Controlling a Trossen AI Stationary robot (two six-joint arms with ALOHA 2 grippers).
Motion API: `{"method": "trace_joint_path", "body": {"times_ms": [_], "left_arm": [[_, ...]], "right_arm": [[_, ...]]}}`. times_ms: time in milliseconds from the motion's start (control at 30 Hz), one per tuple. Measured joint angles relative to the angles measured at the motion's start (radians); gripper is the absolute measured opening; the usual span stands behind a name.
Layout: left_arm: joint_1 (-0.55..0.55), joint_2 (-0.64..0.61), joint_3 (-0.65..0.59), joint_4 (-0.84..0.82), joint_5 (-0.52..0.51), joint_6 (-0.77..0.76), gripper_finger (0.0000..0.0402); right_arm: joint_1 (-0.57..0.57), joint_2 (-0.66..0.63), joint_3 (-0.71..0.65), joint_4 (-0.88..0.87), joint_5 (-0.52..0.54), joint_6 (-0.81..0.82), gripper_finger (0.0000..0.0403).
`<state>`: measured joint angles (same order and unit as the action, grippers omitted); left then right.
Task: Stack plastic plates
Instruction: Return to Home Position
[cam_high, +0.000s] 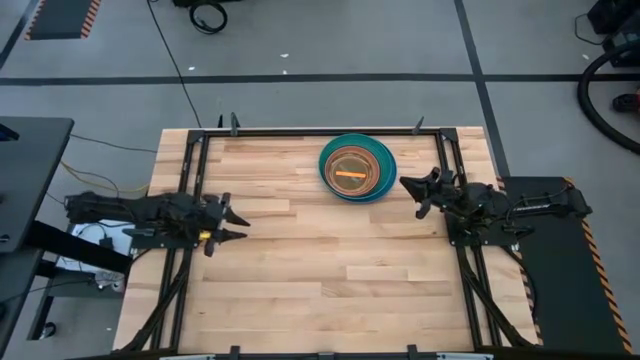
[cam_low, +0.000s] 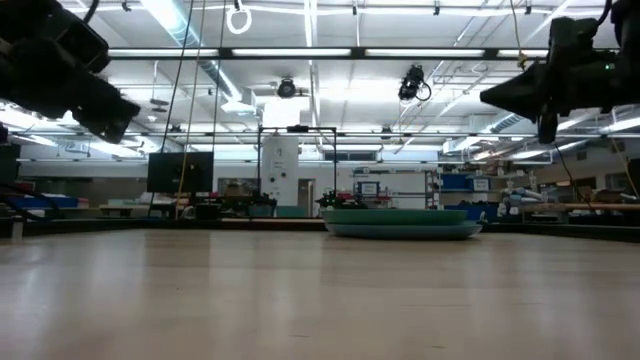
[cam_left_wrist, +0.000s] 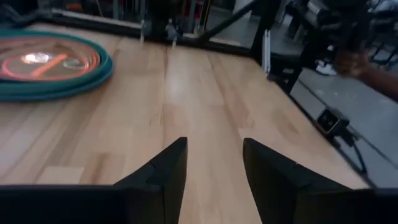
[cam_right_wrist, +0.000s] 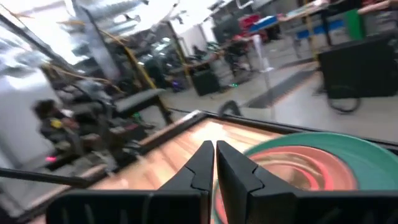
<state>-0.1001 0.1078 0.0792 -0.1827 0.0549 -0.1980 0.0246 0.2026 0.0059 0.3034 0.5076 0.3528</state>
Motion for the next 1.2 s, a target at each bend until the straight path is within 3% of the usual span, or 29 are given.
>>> {"method": "trace_joint_path", "body": {"times_ms": [167,400,1200], "left_arm": [[-0.006,-0.108,0.019,-0.088,0.011,0.032,0.0145],[-0.006,-0.096,0.020,-0.090,0.012,0.037,0.0142],[-0.006,-0.095,0.014,-0.028,0.011,0.027,0.0142]], "right_arm": [[0.000,0.004,0.000,-0.039,0.014,0.021,0.0029],[0.000,0.006,0.000,-0.037,-0.060,0.001,0.0029],[0.000,0.006,0.000,-0.036,-0.064,-0.015,0.0029]]}}
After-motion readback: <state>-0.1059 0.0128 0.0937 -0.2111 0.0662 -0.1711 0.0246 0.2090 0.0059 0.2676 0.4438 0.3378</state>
